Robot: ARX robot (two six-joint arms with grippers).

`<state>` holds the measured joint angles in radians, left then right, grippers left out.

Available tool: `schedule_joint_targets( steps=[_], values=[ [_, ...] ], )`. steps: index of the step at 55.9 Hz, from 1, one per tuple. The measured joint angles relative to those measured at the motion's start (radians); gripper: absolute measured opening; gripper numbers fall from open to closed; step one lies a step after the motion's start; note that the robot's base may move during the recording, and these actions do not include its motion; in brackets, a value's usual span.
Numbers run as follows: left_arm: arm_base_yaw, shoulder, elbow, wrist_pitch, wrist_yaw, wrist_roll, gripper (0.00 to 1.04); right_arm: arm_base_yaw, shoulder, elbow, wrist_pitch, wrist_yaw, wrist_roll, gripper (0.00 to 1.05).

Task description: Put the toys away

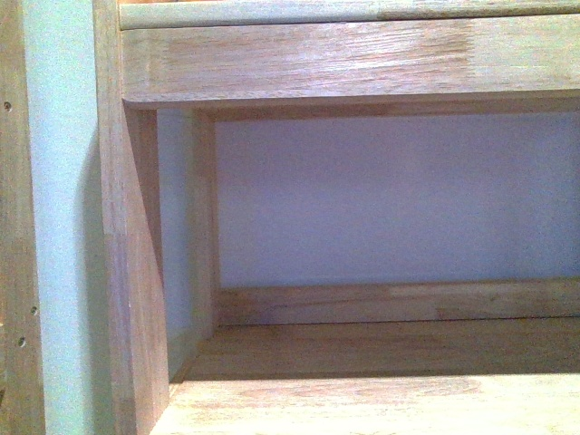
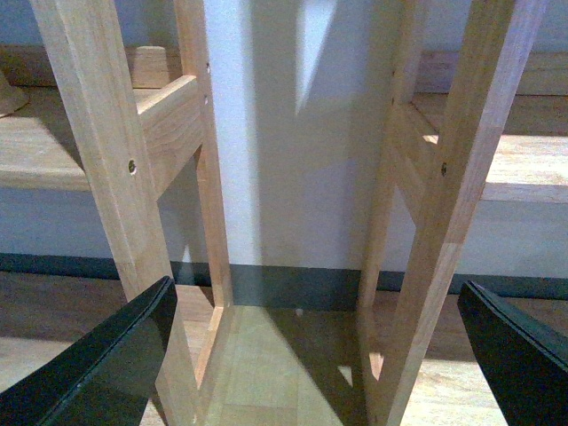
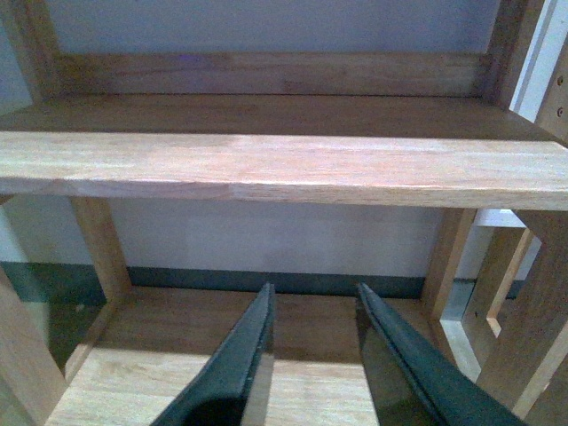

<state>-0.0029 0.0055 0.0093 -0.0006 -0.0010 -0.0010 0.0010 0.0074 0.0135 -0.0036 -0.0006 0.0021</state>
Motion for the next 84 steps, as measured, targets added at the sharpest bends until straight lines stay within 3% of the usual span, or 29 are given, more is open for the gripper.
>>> schedule_joint_targets(
  steps=[11,19,84],
  values=[
    [0.0,0.0,0.0,0.0,0.0,0.0,0.98,0.0,0.0,0.0,0.0,0.0,0.0,0.83],
    [0.0,0.0,0.0,0.0,0.0,0.0,0.98,0.0,0.0,0.0,0.0,0.0,0.0,1.0],
    [0.0,0.0,0.0,0.0,0.0,0.0,0.98,0.0,0.0,0.0,0.0,0.0,0.0,0.98]
  ],
)
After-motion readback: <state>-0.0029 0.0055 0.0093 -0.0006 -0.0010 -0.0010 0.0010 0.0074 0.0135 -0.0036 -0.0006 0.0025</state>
